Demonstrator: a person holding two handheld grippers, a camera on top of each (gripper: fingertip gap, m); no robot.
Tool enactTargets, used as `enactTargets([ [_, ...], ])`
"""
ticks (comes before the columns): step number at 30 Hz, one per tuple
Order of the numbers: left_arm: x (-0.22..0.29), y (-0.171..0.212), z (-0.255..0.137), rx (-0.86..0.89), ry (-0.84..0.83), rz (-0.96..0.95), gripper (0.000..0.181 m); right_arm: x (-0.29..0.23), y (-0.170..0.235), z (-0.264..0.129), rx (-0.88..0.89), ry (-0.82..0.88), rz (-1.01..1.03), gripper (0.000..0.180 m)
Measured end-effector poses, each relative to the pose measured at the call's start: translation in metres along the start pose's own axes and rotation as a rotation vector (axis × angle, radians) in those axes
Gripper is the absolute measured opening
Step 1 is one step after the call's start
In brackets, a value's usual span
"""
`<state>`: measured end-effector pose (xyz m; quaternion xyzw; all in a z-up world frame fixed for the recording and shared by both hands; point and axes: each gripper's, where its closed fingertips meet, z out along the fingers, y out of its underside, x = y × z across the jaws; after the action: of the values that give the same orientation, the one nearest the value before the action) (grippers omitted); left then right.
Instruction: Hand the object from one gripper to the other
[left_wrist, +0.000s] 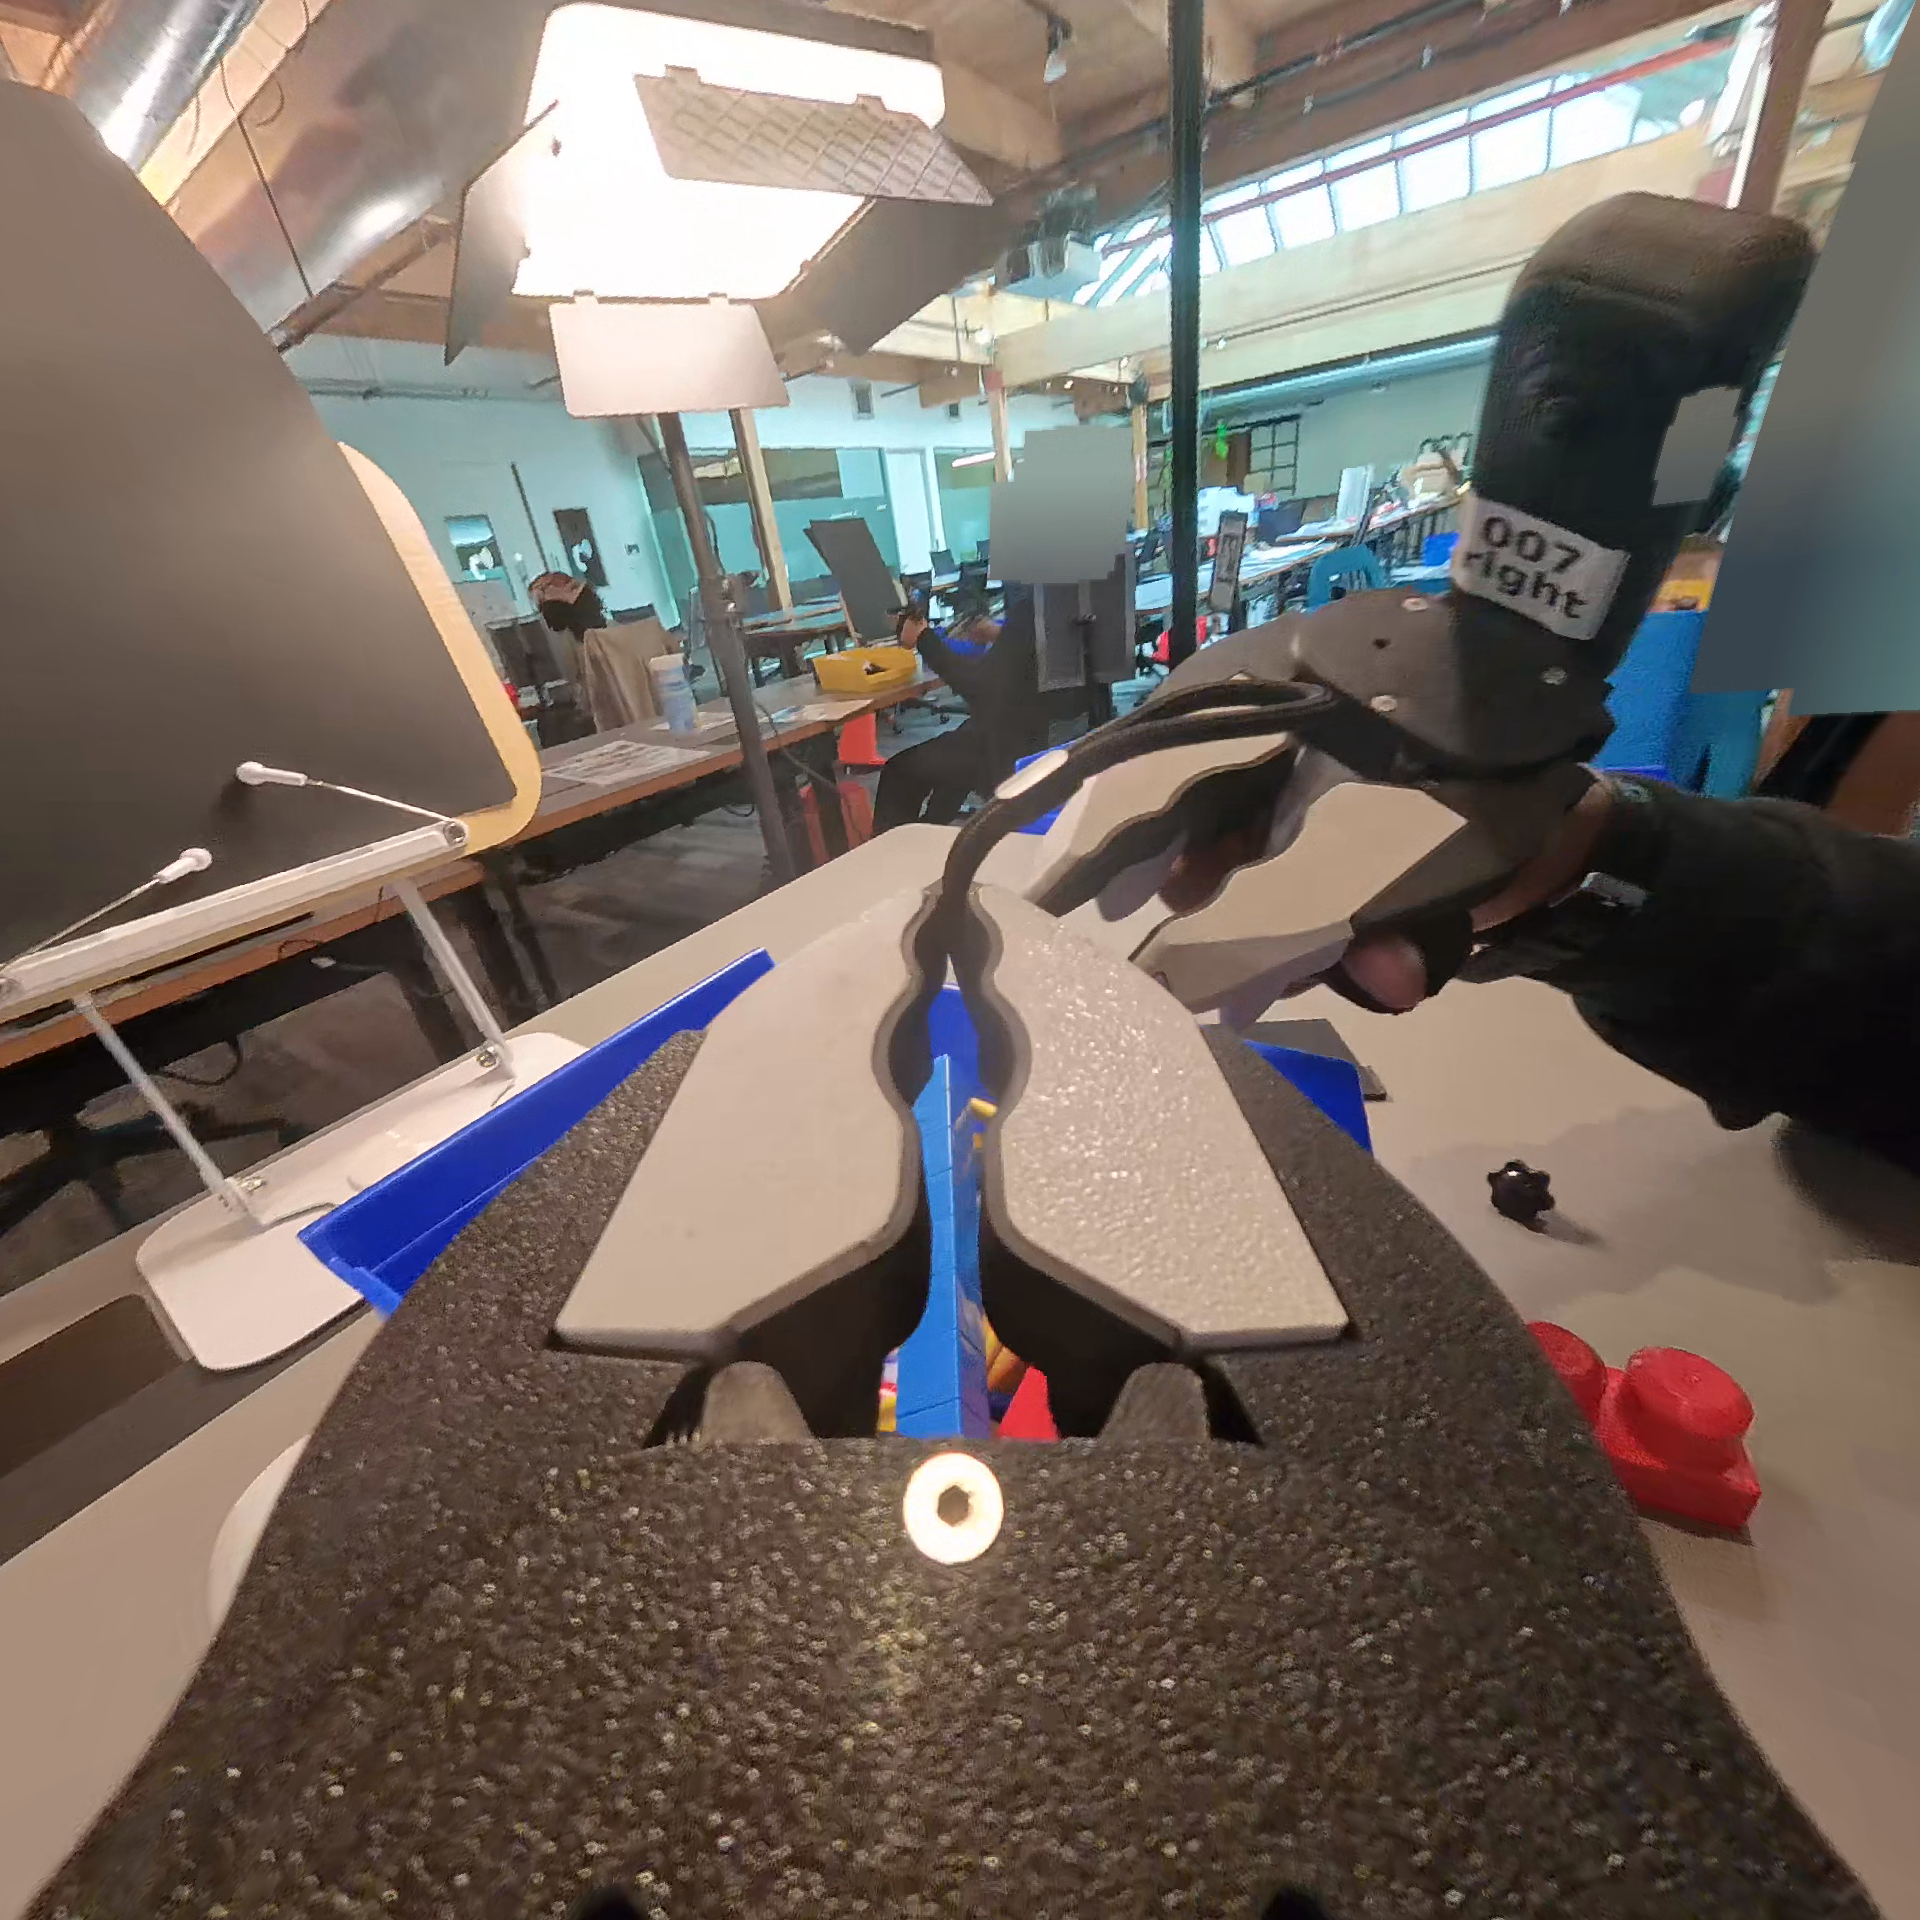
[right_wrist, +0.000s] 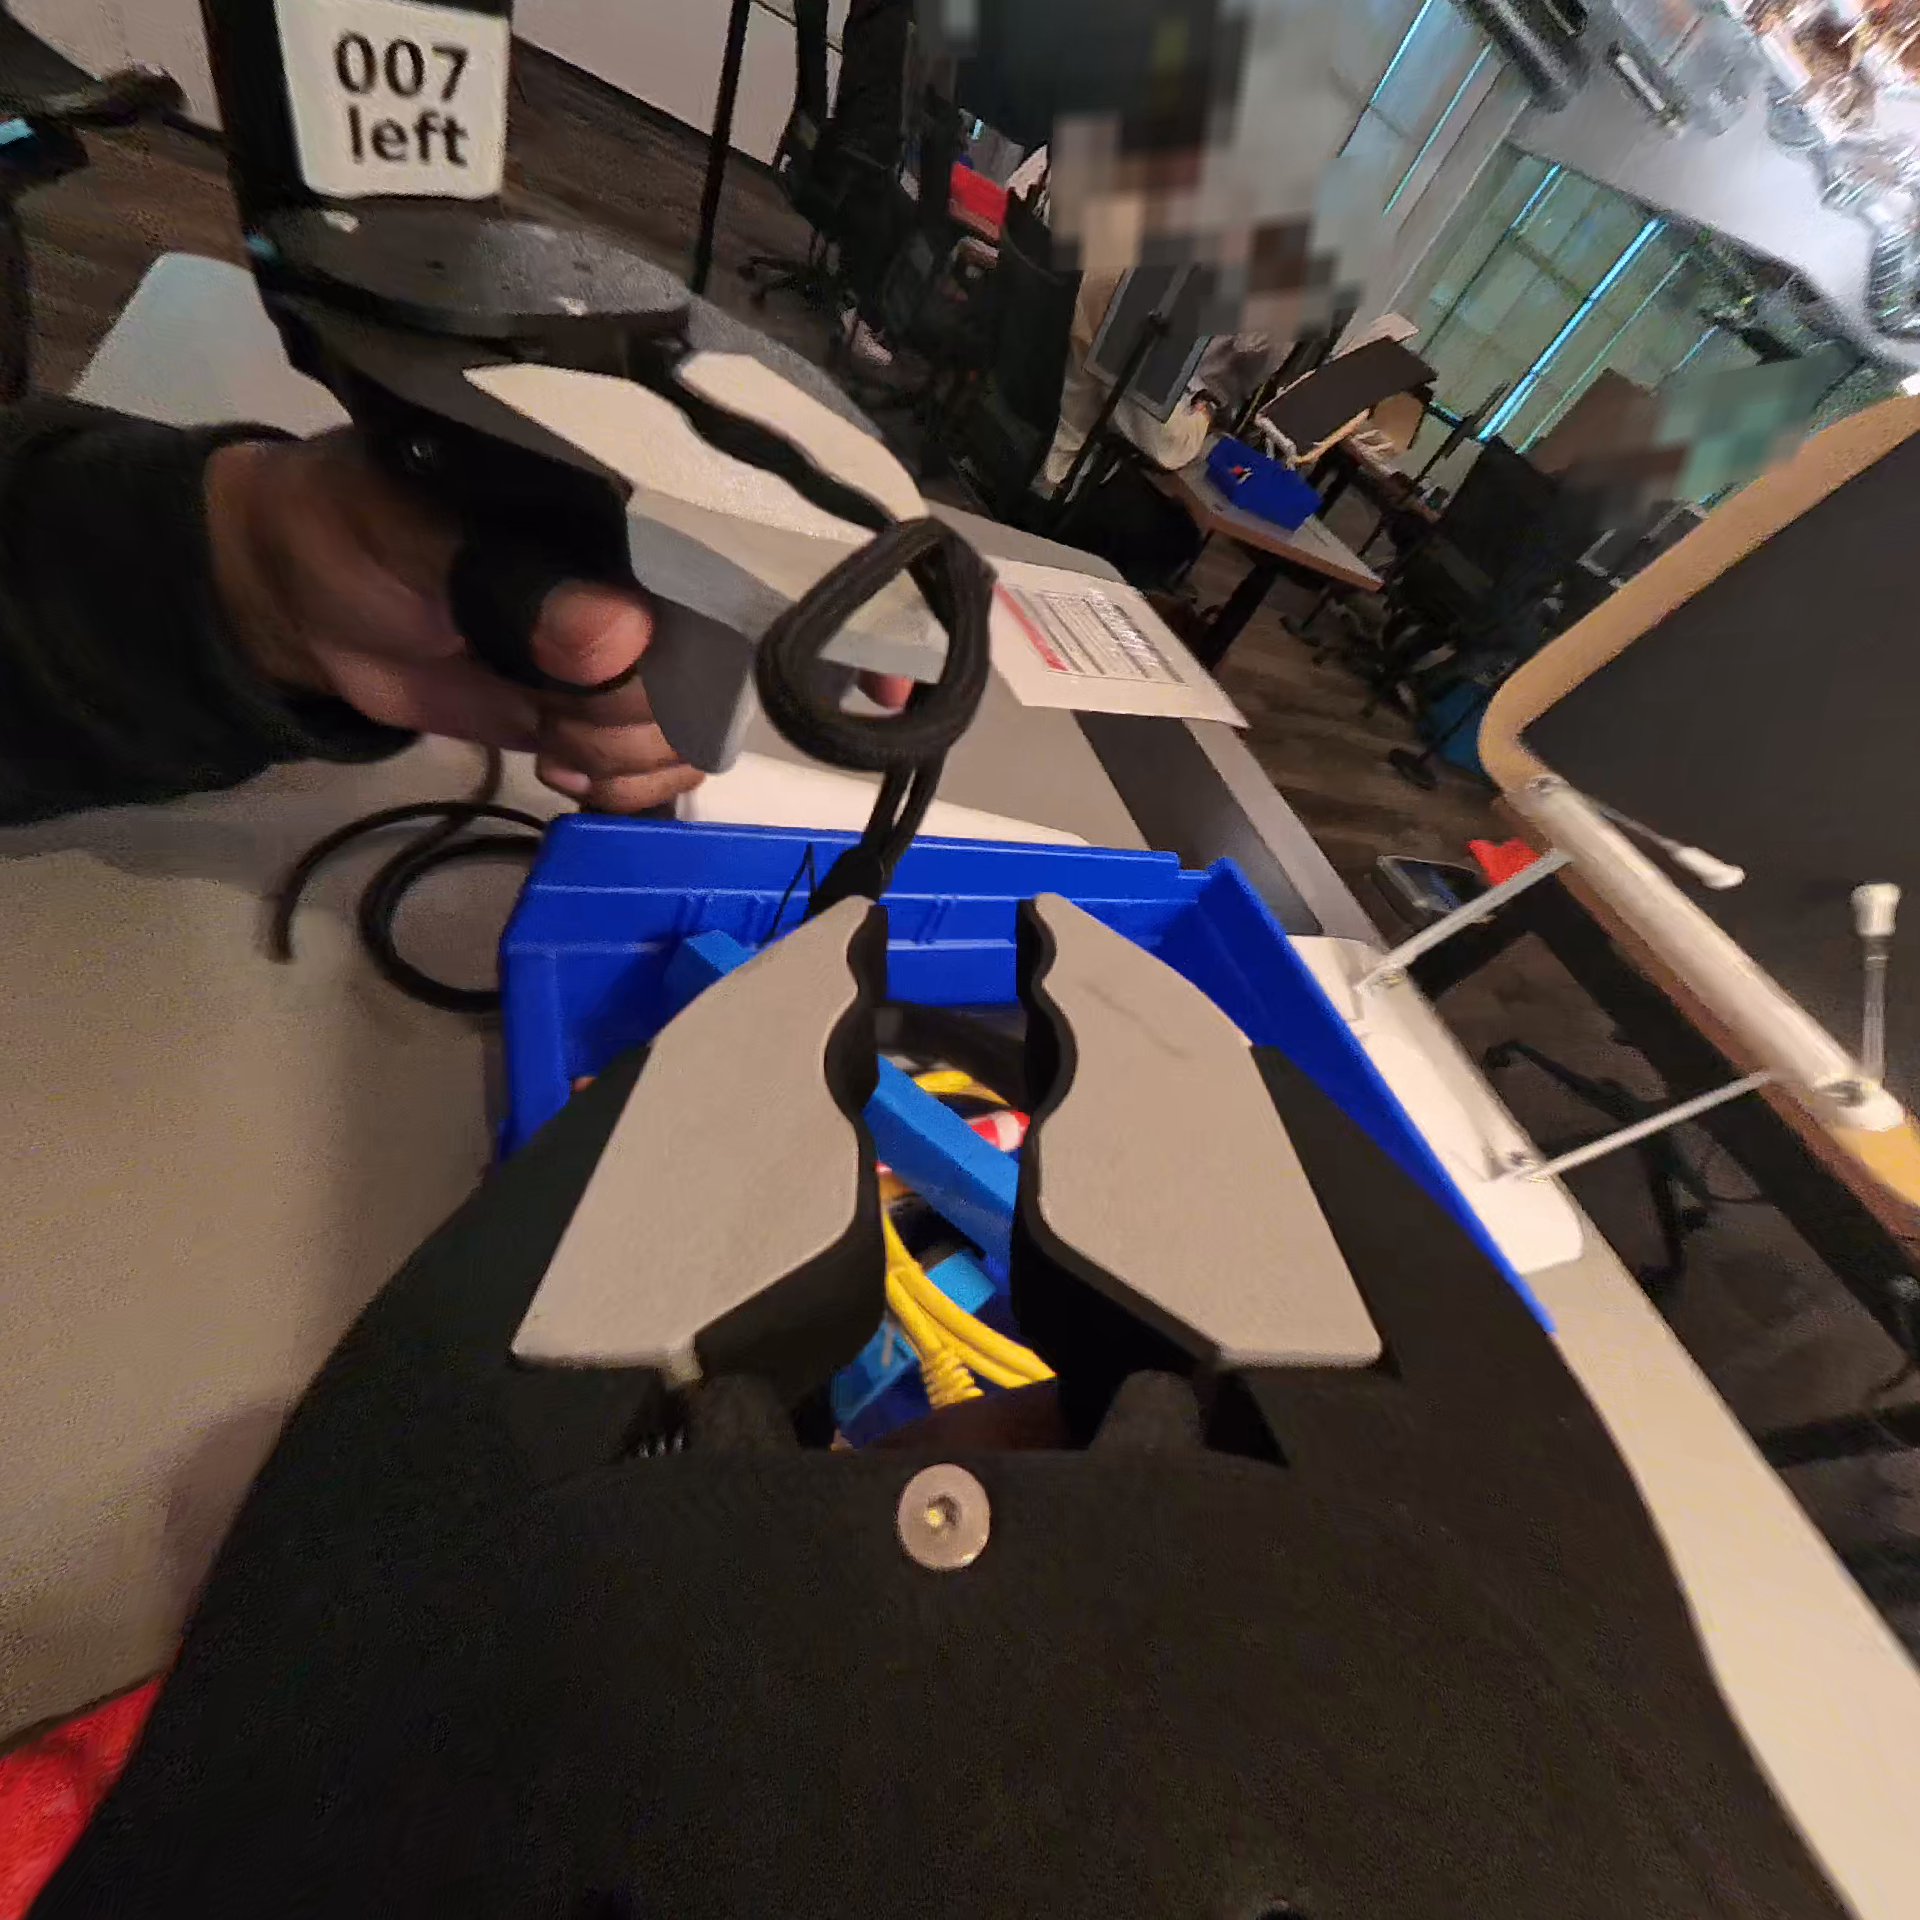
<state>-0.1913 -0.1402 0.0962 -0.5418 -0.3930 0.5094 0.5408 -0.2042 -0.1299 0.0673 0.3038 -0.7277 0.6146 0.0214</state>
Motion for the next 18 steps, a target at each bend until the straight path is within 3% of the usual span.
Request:
enactTargets([
  [6, 0.012, -0.008, -0.002, 0.066, 0.078, -0.006, 0.003, -0.021, -0.002, 0.008, -0.002, -0.183, 0.178, 0.023],
  [12, 0.024, -0.014, -0.004, 0.114, 0.139, -0.005, 0.003, -0.039, -0.006, 0.013, 0.002, -0.231, 0.149, 0.015],
  [18, 0.026, -0.016, -0.008, 0.141, 0.149, 0.019, 0.006, -0.027, -0.007, 0.014, 0.012, -0.069, -0.018, 0.010],
])
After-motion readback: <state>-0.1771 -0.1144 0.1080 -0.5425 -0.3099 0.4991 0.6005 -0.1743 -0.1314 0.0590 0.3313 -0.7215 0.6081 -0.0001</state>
